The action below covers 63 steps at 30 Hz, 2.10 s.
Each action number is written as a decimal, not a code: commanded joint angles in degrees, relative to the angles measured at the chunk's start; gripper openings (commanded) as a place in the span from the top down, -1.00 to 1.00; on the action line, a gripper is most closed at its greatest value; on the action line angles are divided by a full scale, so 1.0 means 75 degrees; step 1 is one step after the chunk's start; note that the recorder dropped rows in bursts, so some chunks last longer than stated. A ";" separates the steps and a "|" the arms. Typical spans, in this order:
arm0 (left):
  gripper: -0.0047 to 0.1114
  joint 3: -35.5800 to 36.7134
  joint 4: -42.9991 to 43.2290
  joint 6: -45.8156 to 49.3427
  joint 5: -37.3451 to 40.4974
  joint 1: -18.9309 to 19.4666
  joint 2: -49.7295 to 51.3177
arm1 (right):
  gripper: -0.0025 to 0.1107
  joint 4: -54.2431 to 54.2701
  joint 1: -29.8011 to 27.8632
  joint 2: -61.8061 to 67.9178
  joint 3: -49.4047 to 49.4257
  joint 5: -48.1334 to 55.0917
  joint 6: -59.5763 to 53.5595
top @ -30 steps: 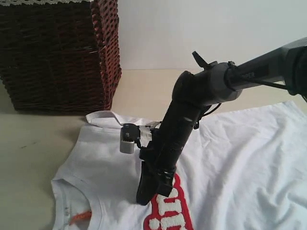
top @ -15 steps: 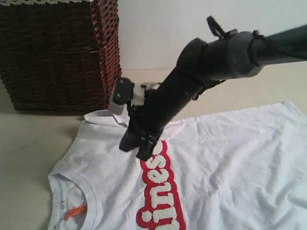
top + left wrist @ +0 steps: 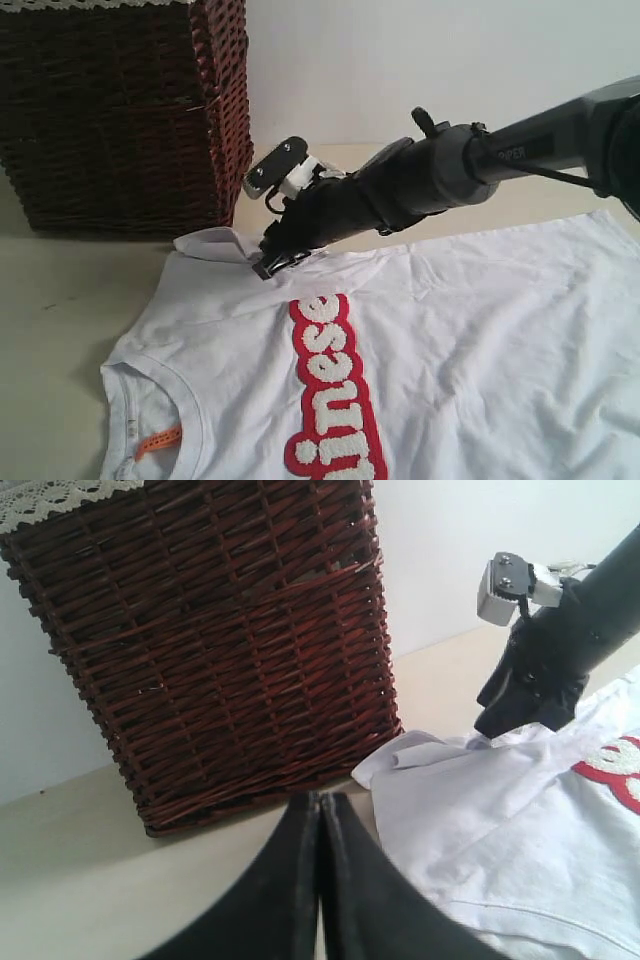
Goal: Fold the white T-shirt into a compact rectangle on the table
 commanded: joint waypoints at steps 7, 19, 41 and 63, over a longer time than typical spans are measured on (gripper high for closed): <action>0.92 0.0005 -0.0003 0.0008 -0.0011 -0.0014 -0.0057 | 0.17 0.0468 -0.0100 0.0076 -0.0255 0.1738 -0.0065; 0.92 0.0005 -0.0003 0.0008 -0.0011 -0.0014 -0.0057 | 0.96 -0.0039 -0.0100 0.0304 -0.0240 -0.0410 0.0333; 0.92 0.0005 -0.0003 0.0008 -0.0011 -0.0014 -0.0057 | -0.04 0.0052 -0.0113 -0.0053 -0.0237 -0.2036 -0.0418; 0.92 0.0005 -0.0003 0.0008 -0.0011 -0.0014 -0.0057 | 0.22 0.0052 -0.0113 0.1240 -0.1851 -0.1829 0.0159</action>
